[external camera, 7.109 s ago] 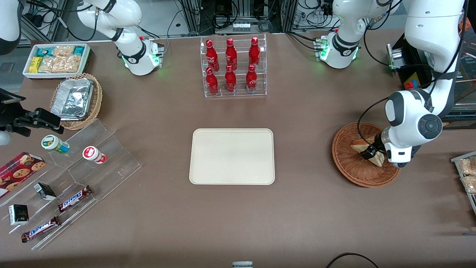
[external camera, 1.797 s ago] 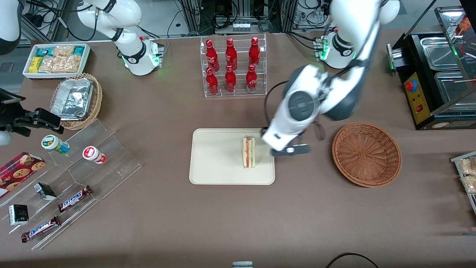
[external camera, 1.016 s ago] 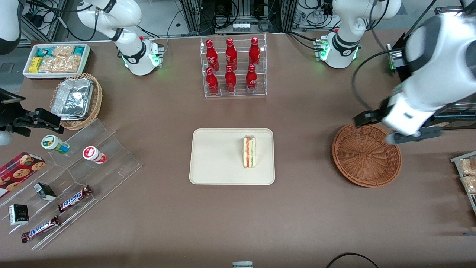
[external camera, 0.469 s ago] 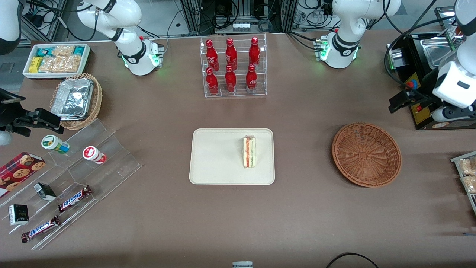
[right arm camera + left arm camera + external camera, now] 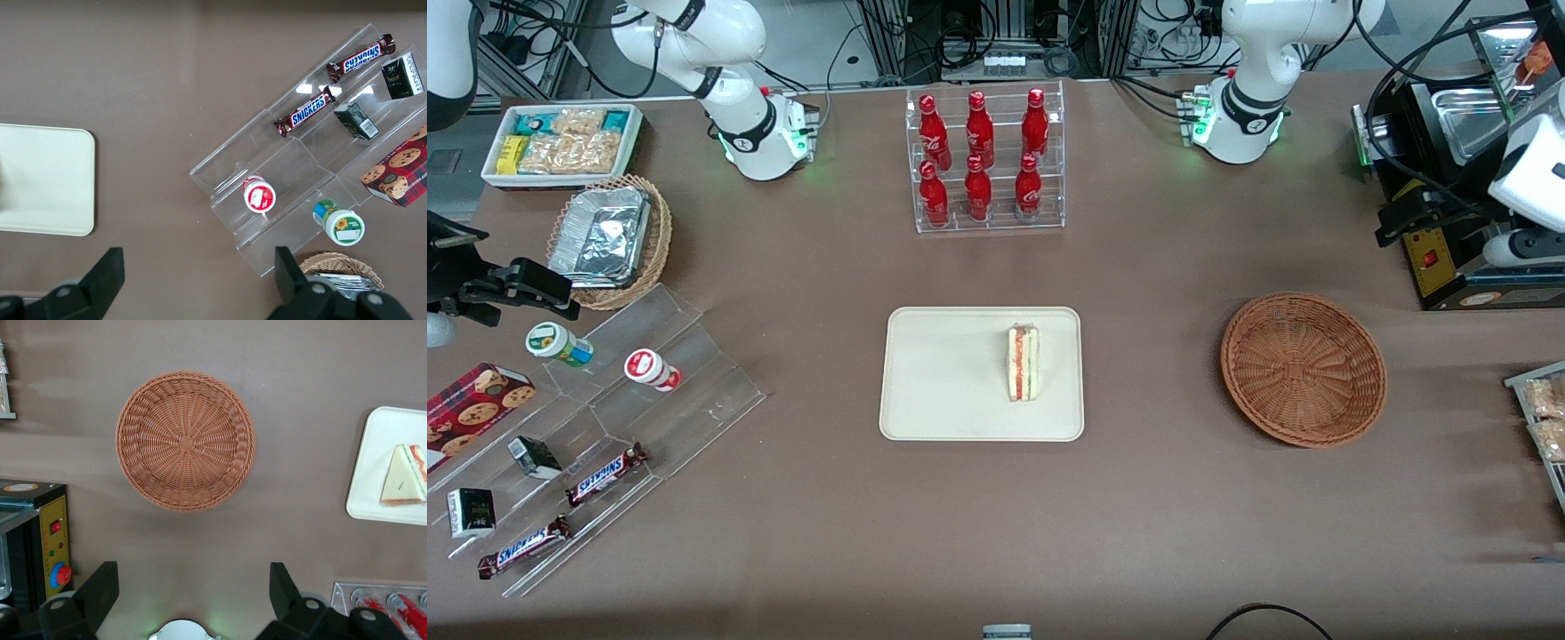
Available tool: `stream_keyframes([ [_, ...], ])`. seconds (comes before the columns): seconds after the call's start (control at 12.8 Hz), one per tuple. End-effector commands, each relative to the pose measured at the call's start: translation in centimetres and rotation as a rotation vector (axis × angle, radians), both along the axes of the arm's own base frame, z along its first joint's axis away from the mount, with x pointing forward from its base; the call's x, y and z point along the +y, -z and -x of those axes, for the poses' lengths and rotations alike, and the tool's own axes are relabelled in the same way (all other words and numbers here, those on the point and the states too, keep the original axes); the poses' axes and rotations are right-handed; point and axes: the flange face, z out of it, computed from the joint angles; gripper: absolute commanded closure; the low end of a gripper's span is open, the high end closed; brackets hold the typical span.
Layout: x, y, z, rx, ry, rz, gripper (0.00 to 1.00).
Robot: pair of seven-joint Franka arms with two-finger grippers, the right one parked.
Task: Place sandwich from basket to tray
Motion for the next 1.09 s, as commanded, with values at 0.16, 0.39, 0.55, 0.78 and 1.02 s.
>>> stream_keyframes([
  [0.16,0.5,-2.3,0.51,-0.015,0.081,-0.009,0.0],
  [0.39,0.71,-2.12,0.65,-0.011,0.089,-0.011,0.0],
  [0.55,0.82,-2.3,0.84,-0.014,0.087,-0.012,0.0],
  [0.78,1.04,-2.04,0.82,-0.009,0.086,-0.045,0.0],
  [1.02,0.87,-1.44,0.75,-0.004,0.086,-0.045,0.0],
])
